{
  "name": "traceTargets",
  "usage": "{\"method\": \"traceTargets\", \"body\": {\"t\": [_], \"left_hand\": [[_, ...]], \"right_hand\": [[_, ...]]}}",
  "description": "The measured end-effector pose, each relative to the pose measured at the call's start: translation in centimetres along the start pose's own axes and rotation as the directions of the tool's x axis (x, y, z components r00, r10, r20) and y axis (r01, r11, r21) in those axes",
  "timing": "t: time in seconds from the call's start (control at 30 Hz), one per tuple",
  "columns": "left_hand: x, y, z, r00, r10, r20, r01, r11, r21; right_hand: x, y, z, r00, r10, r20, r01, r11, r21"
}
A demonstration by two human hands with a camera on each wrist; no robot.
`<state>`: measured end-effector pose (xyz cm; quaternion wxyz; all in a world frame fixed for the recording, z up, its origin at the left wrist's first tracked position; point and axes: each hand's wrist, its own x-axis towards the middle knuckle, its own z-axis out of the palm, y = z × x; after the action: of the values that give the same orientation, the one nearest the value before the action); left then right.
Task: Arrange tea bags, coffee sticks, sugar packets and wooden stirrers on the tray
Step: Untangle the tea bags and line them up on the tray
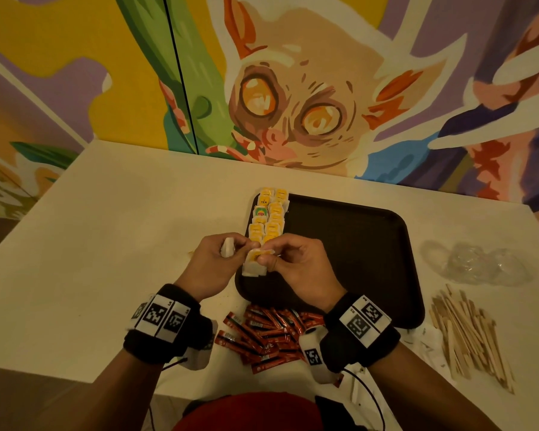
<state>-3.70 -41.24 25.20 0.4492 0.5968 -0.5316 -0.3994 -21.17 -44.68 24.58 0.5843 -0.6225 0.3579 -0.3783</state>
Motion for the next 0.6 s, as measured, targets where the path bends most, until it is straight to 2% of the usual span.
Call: {"method": "traceTargets", "body": {"t": [0.1,0.23,0.33,0.43,0.5,0.6], "left_hand": [[-0.3,-0.1,0.4,0.999,-0.036,0.021,0.036,0.999,0.008],[-0.2,-0.2,0.5,0.995,-0.075,0.067,0.073,0.997,0.023],[-0.2,-0.3,0.5,0.997,-0.077,0.029,0.076,0.996,0.041],[-0.3,0.2,0.2,0.998,-0.011,-0.058,0.011,1.0,0.004],[-0.3,0.4,0.1,0.998,0.045,-0.034,-0.045,0.999,0.007],[-0.1,-0.3,0.0,0.996,0.09,-0.002,-0.09,0.991,0.101]], "right_hand": [[0.2,-0.1,-0.3,0.999,-0.006,-0.04,0.007,1.0,0.017],[0.1,0.4,-0.3,1.0,0.029,-0.009,-0.029,1.0,-0.004],[0.3,1.0,-0.5,0.997,0.06,-0.052,-0.063,0.996,-0.069],[0.5,1.2,-0.9,0.996,0.077,-0.054,-0.082,0.991,-0.103],[0.5,1.5,-1.1,0.998,0.061,-0.029,-0.065,0.986,-0.151],[0.5,2.2,-1.0,0.999,0.037,-0.02,-0.041,0.971,-0.237]]}}
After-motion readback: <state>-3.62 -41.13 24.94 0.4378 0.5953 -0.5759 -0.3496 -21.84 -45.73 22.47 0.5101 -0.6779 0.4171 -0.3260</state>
